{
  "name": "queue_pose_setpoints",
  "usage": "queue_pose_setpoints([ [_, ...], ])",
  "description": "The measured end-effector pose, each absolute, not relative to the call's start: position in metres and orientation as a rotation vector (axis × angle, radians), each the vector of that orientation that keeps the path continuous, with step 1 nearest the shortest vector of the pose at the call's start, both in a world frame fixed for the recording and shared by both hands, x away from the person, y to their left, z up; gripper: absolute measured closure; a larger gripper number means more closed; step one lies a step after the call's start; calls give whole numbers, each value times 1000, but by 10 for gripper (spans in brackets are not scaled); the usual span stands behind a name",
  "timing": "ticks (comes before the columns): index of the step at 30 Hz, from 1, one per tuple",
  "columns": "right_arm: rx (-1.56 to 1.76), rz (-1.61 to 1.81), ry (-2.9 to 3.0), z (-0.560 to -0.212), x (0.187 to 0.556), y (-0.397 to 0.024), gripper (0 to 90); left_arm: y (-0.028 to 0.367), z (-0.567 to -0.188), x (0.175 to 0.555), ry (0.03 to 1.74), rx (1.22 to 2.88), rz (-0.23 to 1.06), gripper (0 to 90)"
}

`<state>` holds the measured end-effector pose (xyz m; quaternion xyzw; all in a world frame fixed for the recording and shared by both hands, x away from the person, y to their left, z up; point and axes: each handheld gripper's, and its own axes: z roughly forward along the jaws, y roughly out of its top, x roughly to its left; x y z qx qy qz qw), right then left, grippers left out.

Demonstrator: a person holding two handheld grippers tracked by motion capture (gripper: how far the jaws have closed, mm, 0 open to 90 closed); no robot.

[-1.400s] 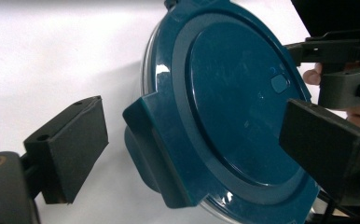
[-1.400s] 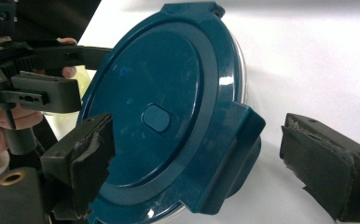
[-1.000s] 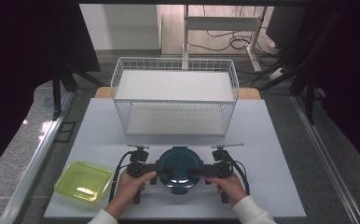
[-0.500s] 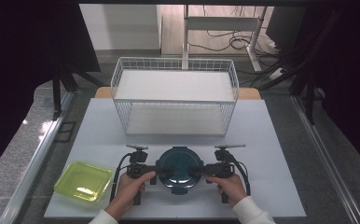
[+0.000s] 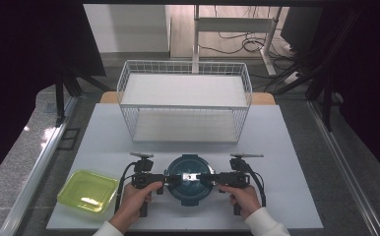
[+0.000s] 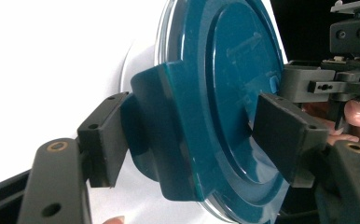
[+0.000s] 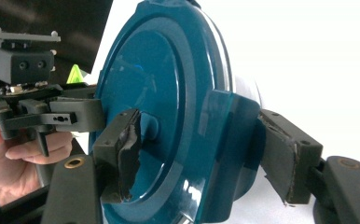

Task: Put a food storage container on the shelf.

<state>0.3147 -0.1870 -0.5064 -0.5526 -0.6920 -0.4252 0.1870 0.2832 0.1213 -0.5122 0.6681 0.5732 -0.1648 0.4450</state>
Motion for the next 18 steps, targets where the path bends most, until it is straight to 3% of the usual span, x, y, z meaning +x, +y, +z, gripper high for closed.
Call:
queue_pose_setpoints([
  [18,-1550,-1238,-1975,-499,301,-189,373,121,-502,267,1411,1649,-347,358],
])
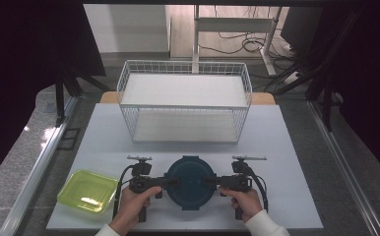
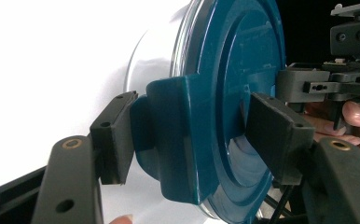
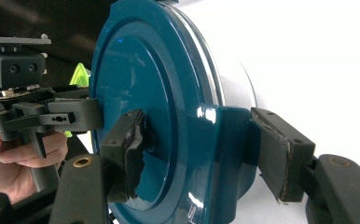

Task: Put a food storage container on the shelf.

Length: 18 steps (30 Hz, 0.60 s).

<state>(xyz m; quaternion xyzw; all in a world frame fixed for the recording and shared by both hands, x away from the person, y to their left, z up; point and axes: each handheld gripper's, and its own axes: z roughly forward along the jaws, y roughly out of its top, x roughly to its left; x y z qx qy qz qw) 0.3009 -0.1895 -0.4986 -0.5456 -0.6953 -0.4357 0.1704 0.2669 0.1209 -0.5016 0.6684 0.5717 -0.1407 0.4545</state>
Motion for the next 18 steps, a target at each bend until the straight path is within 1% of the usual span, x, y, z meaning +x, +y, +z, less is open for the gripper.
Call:
queue_pose_setpoints([
  [18,-1539,-1255,-2010,-495,299,-190,371,119,-498,266,1398,1654,-328,369],
])
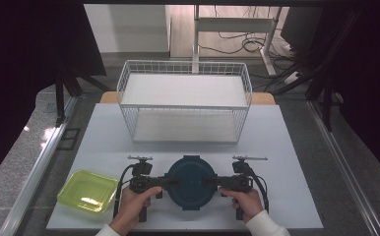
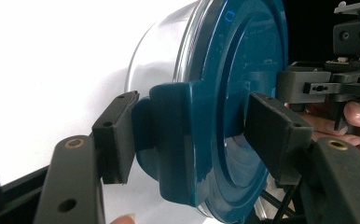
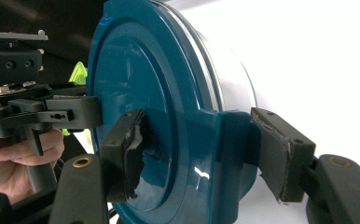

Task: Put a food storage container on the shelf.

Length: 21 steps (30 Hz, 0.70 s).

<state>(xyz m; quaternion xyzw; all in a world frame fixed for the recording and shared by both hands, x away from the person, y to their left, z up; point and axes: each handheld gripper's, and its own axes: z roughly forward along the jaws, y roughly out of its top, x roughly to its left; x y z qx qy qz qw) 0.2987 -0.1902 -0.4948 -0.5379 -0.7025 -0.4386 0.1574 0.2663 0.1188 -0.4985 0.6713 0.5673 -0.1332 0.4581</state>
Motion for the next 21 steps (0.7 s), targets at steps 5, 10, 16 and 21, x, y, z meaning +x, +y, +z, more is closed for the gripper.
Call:
queue_pose_setpoints([
  [5,-1540,-1262,-2019,-493,299,-190,371,118,-497,266,1396,1652,-324,369],
  [10,-1538,-1278,-2020,-490,298,-190,371,118,-493,266,1396,1649,-306,365],
  [16,-1535,-1288,-2026,-486,298,-191,371,117,-490,266,1388,1655,-300,365],
  [21,-1534,-1302,-2037,-482,299,-191,371,116,-487,267,1377,1650,-296,366],
])
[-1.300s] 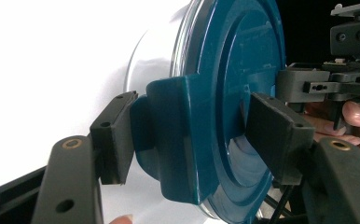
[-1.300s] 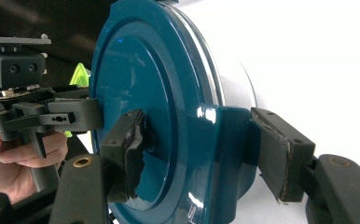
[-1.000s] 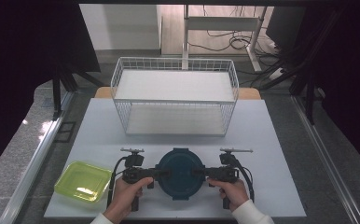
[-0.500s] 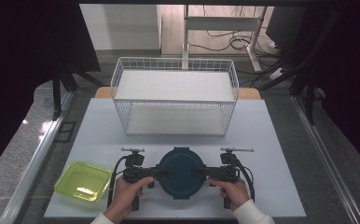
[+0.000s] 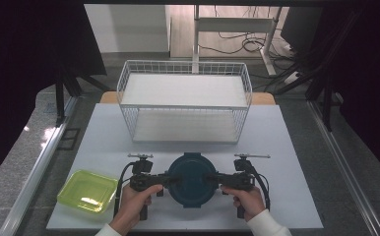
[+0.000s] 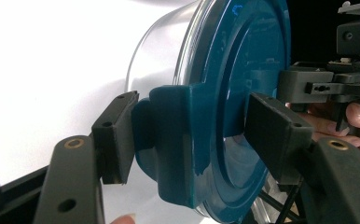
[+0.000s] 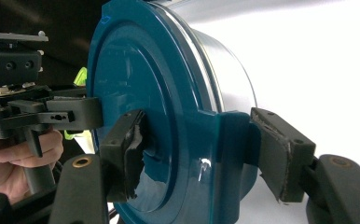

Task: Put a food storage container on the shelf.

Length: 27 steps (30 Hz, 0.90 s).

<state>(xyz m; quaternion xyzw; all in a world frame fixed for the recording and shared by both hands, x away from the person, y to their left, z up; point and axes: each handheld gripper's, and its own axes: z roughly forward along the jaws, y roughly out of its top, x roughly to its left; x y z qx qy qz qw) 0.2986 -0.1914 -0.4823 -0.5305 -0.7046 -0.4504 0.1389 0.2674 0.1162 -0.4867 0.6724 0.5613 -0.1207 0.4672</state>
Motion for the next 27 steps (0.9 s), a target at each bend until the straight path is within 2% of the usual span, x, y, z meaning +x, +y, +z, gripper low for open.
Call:
queue_pose_setpoints([
  [27,-1504,-1375,-2099,-440,313,-194,371,114,-450,282,1330,1634,-258,370],
])
